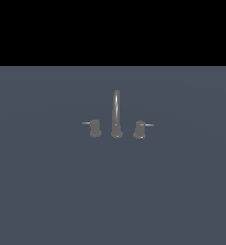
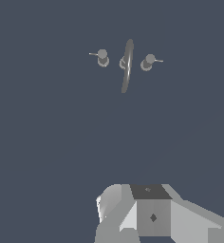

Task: Turn on the faucet by rotating a designated handle.

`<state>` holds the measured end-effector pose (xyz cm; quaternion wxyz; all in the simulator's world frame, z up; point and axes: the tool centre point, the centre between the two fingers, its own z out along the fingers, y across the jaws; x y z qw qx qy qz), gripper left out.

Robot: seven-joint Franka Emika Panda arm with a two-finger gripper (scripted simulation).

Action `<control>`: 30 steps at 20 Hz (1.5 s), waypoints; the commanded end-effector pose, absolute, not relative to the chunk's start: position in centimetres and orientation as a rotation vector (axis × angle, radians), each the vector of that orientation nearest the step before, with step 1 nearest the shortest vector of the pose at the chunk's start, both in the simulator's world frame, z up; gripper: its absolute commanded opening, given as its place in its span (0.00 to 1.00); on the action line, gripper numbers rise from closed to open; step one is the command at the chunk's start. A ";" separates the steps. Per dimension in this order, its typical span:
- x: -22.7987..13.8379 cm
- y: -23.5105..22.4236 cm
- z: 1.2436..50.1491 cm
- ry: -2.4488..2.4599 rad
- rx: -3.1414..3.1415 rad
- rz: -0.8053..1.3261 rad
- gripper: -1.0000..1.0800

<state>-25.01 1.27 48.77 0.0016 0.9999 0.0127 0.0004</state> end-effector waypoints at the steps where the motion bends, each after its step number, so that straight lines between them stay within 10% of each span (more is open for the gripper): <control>1: -25.0 1.3 48.8 0.040 3.138 0.001 0.00; 30: -19.3 9.0 38.5 -0.585 3.087 -0.001 0.00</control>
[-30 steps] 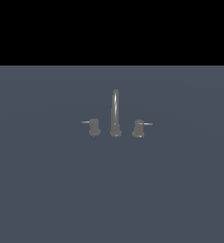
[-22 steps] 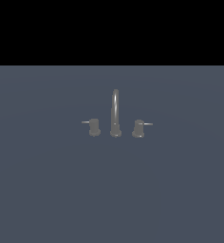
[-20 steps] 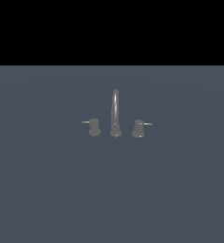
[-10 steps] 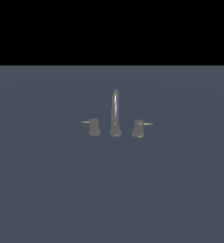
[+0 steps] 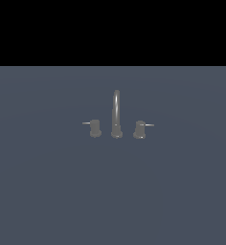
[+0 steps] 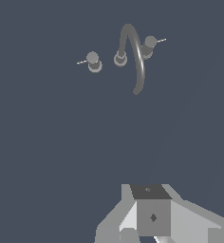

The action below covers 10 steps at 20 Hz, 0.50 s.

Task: Turn on the faucet by rotating a designated handle.

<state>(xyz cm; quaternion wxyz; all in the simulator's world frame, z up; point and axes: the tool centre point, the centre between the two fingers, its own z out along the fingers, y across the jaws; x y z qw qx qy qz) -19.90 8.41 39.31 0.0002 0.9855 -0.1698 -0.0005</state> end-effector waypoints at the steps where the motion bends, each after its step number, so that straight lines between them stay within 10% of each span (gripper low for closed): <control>1: -19.0 9.3 37.9 -0.617 3.081 -0.002 0.00; 10: -15.2 12.0 33.1 -0.902 3.014 -0.003 0.00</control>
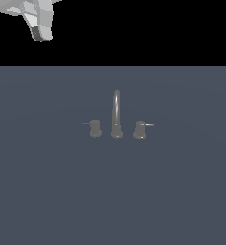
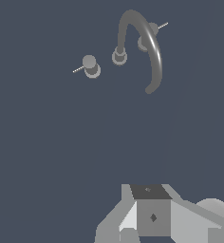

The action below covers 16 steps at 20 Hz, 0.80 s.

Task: Turn on the faucet by rotating a designated handle.

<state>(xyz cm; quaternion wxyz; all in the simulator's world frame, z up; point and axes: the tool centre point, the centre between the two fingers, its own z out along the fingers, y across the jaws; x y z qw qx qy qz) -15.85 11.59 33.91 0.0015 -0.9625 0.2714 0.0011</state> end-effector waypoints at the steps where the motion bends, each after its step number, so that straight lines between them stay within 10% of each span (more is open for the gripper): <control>1: -14.7 12.3 32.6 0.930 -2.996 0.004 0.00; 16: -8.1 14.7 25.3 1.338 -2.831 0.006 0.00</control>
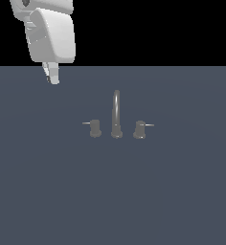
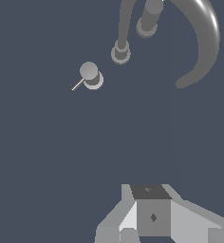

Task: Turn on the faucet by rotating a designated handle.

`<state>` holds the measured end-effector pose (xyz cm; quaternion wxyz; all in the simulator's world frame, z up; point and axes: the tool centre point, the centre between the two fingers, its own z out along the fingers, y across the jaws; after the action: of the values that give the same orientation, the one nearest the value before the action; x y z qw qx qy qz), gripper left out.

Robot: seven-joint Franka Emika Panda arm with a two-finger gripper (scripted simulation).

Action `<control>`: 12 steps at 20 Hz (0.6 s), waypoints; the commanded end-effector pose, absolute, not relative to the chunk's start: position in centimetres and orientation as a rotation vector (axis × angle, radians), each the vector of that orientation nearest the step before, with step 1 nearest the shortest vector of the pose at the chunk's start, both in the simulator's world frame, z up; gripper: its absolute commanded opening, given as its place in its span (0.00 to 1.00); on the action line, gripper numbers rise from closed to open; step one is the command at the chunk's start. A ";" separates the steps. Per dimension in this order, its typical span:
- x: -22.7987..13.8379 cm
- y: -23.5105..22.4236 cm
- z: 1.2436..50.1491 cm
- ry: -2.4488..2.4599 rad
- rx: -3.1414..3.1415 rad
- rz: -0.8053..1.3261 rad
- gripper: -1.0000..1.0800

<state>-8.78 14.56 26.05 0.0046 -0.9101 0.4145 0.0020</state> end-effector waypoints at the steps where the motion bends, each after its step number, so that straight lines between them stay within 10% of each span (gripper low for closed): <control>1: -7.7 14.8 24.9 1.362 -2.819 0.006 0.00; 12: -2.6 15.1 19.7 1.638 -2.672 0.004 0.00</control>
<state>-3.36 15.13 20.50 0.0043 -0.8602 0.5099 0.0017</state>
